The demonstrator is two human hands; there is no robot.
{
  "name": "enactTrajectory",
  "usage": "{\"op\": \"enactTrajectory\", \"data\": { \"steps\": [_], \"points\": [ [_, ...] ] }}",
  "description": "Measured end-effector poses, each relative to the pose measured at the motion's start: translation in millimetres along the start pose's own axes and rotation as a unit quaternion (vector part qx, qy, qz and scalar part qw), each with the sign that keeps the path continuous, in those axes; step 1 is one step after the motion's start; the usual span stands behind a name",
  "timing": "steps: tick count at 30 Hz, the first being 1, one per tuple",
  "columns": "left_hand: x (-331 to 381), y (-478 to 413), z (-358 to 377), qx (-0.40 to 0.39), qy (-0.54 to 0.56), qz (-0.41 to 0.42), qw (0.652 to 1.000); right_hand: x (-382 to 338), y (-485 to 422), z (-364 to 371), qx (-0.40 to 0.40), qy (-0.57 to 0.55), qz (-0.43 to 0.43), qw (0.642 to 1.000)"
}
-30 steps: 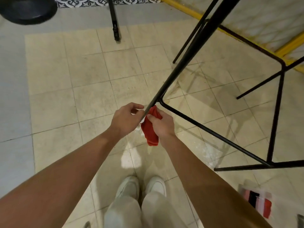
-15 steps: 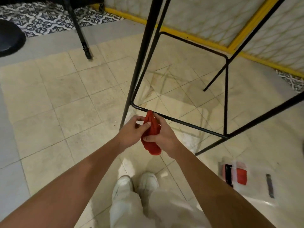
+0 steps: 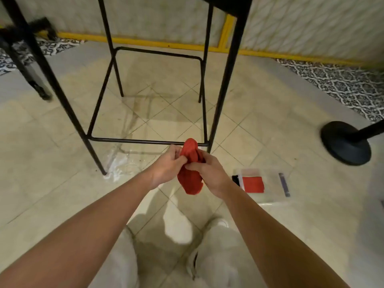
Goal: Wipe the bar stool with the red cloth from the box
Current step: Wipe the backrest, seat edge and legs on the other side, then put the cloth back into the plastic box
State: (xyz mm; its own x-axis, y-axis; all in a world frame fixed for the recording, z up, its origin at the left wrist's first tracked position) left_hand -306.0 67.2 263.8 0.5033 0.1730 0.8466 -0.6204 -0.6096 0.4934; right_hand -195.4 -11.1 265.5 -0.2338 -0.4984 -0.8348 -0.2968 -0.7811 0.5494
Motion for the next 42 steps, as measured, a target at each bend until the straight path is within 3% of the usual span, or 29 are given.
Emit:
{"op": "enactTrajectory", "data": {
  "steps": [6,10,18,25,30,36,42],
  "points": [
    [49,-34,94,-0.034,-0.011,0.007,0.999,4,13,-106,0.089,0.044,-0.052,0.994],
    [53,-68,150,-0.041,-0.039,0.038,0.998,21,11,-171,0.121,0.060,-0.042,0.990],
    [50,-128,237,-0.088,-0.007,0.025,0.996,74,-8,-262,0.141,-0.054,-0.030,0.988],
    [33,-184,266,-0.132,-0.041,0.018,0.990,110,-41,-303,0.233,-0.133,-0.029,0.963],
    [24,-215,289,-0.195,-0.127,0.027,0.972,128,-58,-321,0.271,-0.157,-0.033,0.949],
    [9,-246,316,-0.191,-0.142,0.014,0.971,148,-76,-344,0.295,-0.178,-0.027,0.938],
    [-14,-268,333,-0.215,-0.133,0.023,0.967,172,-97,-354,0.349,-0.096,0.036,0.931]
  ]
}}
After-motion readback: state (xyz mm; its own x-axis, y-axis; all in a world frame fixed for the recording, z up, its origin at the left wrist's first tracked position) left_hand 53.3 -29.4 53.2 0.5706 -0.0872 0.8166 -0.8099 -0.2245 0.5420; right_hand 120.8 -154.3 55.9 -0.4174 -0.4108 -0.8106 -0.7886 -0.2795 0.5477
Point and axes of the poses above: each hand's wrist, its own y-axis away from the middle knuckle, its own z-axis out of the palm, x = y × z, the point moved 1 cm from there along -y, towards the middle knuckle, and after that the axes turned 1 degree about -y, right-handed, at the moved point
